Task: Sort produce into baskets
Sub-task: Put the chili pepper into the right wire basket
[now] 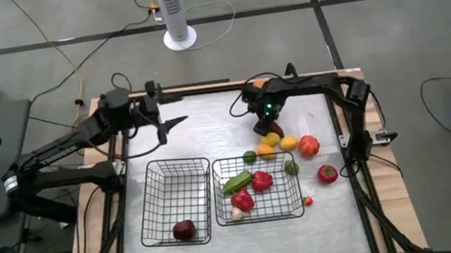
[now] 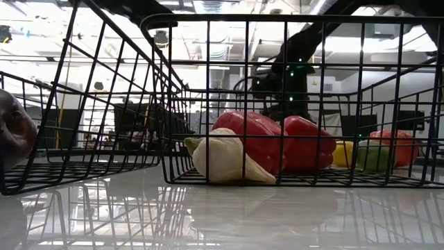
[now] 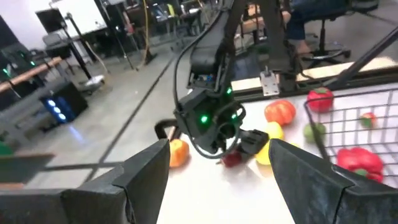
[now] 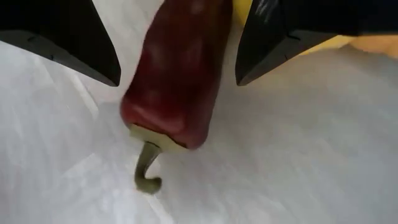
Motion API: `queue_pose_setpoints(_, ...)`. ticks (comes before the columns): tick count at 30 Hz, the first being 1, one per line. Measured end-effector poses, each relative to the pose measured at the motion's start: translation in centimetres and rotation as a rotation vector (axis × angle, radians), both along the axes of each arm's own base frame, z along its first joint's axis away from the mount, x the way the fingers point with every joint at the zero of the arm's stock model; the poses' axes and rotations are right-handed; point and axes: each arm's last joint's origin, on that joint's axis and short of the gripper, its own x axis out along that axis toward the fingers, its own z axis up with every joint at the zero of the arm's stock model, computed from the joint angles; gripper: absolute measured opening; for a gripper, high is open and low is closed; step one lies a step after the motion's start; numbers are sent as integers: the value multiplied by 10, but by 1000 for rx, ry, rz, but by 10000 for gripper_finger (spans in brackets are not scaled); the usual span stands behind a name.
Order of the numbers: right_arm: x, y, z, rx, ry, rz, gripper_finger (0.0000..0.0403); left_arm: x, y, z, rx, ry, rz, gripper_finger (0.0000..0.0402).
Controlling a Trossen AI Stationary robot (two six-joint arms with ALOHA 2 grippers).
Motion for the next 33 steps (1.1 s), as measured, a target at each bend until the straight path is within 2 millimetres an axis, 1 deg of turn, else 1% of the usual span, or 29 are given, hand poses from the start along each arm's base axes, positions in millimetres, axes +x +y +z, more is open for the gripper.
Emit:
queue_pose_setpoints(3,3,-2,-7,-16,10,37,337,-8,-6,-1,-48,30,-4,261)
queue_pose_setpoints(6,3,-3,-7,-43,21,64,319,-13,-12,-2,-79,53,-12,261)
queue_pose_setpoints(10,4,-3,-1,-70,-3,81,286,-16,-18,-7,-68,33,-29,261)
queue_pose_setpoints(13,8,-7,9,-98,-30,95,261,-15,-18,-15,-38,-9,-33,261)
queue_pose_setpoints(16,15,-9,17,-122,-66,110,228,-15,-16,-21,-21,-15,6,261)
queue_pose_setpoints(20,24,-8,25,-153,-120,130,173,-17,-14,-21,-13,-8,73,261)
queue_pose_setpoints(23,27,-7,28,-157,-128,138,132,-18,-15,-20,-20,-13,77,261)
queue_pose_setpoints(25,27,-7,28,-157,-128,141,116,-20,-15,-20,-21,-13,77,261)
queue_pose_setpoints(29,26,-7,28,-159,-121,139,114,-22,-16,-19,-18,-18,78,261)
queue_pose_setpoints(31,26,-8,28,-182,-105,160,126,-23,-17,-18,-14,-16,78,261)
queue_pose_setpoints(33,25,-9,29,-209,-85,181,146,-23,-17,-18,-11,-17,77,261)
